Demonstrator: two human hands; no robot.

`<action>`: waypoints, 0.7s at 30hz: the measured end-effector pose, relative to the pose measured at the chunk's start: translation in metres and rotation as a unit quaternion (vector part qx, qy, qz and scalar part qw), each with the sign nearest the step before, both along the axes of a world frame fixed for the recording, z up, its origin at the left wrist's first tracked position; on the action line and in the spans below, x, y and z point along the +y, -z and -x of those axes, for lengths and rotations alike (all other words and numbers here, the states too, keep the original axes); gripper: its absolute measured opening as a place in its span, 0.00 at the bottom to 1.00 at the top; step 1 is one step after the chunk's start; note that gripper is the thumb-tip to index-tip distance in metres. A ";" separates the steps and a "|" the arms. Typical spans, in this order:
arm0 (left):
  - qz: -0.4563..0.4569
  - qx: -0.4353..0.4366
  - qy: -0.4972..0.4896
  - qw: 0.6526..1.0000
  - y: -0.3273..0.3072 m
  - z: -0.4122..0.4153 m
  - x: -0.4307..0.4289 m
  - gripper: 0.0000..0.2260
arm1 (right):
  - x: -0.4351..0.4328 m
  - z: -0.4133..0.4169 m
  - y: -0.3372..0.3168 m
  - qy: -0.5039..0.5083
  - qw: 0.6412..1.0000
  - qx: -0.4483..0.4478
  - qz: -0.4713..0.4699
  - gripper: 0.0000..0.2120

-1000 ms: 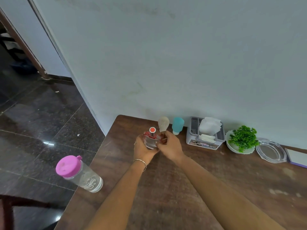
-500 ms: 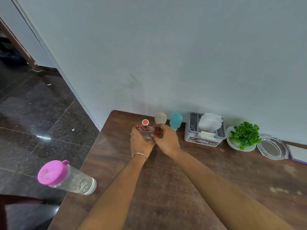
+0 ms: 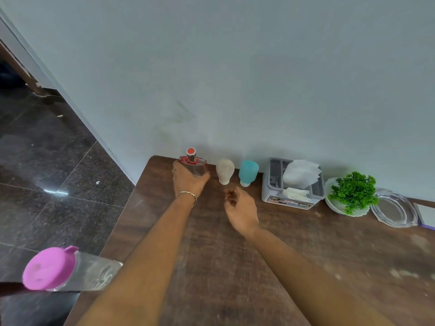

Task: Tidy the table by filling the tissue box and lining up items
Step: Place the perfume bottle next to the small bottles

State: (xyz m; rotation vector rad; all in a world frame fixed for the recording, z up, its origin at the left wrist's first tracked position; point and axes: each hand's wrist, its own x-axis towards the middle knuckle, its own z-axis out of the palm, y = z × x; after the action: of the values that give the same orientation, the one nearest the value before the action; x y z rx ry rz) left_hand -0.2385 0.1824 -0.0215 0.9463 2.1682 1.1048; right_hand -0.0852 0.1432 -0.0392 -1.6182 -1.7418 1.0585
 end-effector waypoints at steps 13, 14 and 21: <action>0.006 -0.034 0.009 0.999 0.011 0.006 0.010 0.43 | 0.001 -0.001 0.002 -0.006 1.000 -0.002 0.017 0.10; 0.023 -0.018 0.015 0.999 0.016 0.008 0.009 0.45 | 0.001 -0.001 0.001 -0.012 1.000 -0.005 0.018 0.10; 0.061 -0.018 0.038 0.997 0.002 -0.002 -0.043 0.51 | -0.016 -0.004 -0.009 -0.052 0.998 -0.018 0.038 0.11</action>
State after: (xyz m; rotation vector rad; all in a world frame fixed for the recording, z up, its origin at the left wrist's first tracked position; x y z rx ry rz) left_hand -0.2362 0.1390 -0.0236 0.9390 2.1265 0.9362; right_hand -0.0815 0.1271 -0.0305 -1.6179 -1.8467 1.1641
